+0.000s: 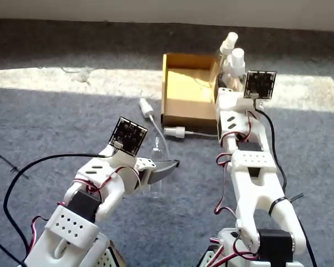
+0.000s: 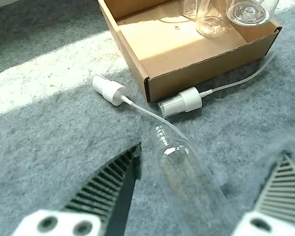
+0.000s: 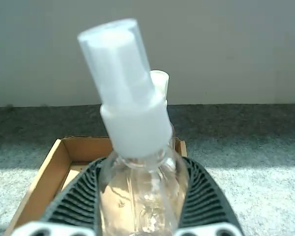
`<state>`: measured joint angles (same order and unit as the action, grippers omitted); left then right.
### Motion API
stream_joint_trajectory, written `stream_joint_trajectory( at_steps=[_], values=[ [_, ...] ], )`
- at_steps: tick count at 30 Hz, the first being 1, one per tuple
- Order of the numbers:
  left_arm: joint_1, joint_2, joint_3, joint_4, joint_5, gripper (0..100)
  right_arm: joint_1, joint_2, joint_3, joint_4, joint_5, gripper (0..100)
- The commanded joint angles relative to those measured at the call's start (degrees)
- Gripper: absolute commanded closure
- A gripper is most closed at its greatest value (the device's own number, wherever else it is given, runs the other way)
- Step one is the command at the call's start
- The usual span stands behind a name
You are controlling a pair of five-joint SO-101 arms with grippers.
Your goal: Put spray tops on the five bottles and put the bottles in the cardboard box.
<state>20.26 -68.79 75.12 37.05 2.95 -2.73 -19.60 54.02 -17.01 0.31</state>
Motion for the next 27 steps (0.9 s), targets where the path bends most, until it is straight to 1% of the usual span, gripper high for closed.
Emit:
stream_joint_trajectory(
  at_steps=[1, 8, 12, 18, 27],
  values=[
    [0.4, -0.7, -0.2, -1.2, 0.3, 64, 0.4, -0.5, 0.5, -2.9, -0.3, 99.5],
    [0.4, -0.6, -0.2, -1.2, 0.3, 64, 0.3, 0.1, 0.9, -2.9, -0.3, 99.5],
    [0.5, -0.4, -0.2, -1.2, 0.3, 64, 0.3, 5.3, 0.5, -3.0, -0.4, 99.5],
    [0.6, -0.3, -0.2, -1.2, 0.3, 64, 0.5, 8.6, 0.8, -10.7, -0.3, 99.5],
    [0.7, -0.3, -0.2, -1.2, 0.3, 64, 0.6, 9.2, 0.5, -10.9, -0.5, 99.5]
  ],
)
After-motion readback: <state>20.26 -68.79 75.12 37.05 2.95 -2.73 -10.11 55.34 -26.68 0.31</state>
